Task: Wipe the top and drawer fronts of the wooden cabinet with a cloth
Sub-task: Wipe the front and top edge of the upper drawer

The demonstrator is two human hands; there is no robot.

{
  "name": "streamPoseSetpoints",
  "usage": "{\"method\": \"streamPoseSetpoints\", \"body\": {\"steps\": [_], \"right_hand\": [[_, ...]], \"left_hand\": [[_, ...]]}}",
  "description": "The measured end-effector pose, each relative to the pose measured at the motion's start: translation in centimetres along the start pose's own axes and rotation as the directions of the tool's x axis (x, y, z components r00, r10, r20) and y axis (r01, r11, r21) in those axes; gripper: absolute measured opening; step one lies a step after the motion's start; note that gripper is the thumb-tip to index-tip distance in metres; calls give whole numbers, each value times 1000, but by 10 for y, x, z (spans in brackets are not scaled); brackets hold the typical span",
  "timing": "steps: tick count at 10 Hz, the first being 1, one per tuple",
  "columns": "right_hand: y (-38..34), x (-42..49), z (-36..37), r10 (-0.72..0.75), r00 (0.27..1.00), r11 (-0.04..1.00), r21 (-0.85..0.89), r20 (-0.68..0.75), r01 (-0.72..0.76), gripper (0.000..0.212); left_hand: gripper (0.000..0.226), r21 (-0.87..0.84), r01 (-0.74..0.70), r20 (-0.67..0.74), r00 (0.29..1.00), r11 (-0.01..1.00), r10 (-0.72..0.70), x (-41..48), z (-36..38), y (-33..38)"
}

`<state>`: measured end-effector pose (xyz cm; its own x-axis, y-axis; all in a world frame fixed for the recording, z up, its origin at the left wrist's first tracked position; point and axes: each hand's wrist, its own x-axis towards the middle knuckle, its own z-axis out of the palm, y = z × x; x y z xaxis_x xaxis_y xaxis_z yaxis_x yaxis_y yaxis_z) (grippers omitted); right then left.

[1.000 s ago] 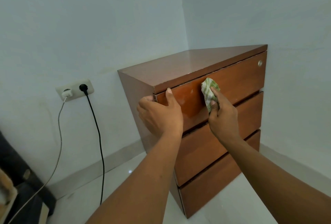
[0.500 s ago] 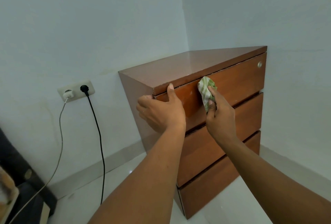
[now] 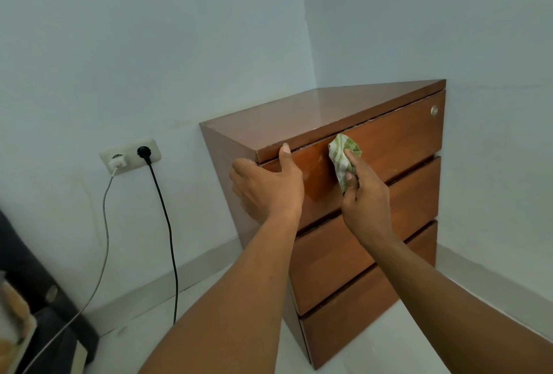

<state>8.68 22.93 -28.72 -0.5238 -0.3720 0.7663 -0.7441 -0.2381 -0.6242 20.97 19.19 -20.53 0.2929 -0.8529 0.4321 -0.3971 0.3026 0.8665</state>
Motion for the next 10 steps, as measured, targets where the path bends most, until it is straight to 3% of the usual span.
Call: {"method": "streamPoseSetpoints", "body": {"steps": [5, 7, 10], "right_hand": [[-6, 5, -6, -6, 999, 1000, 13, -42, 6, 41], [-9, 5, -6, 10, 999, 1000, 18, -39, -9, 42], [-9, 6, -7, 5, 999, 1000, 31, -43, -4, 41]], "left_hand": [[49, 6, -21, 3, 1000, 1000, 21, -2, -4, 3], [51, -146, 74, -42, 996, 987, -81, -7, 1, 6], [53, -91, 92, -28, 995, 992, -95, 0, -2, 5]]}}
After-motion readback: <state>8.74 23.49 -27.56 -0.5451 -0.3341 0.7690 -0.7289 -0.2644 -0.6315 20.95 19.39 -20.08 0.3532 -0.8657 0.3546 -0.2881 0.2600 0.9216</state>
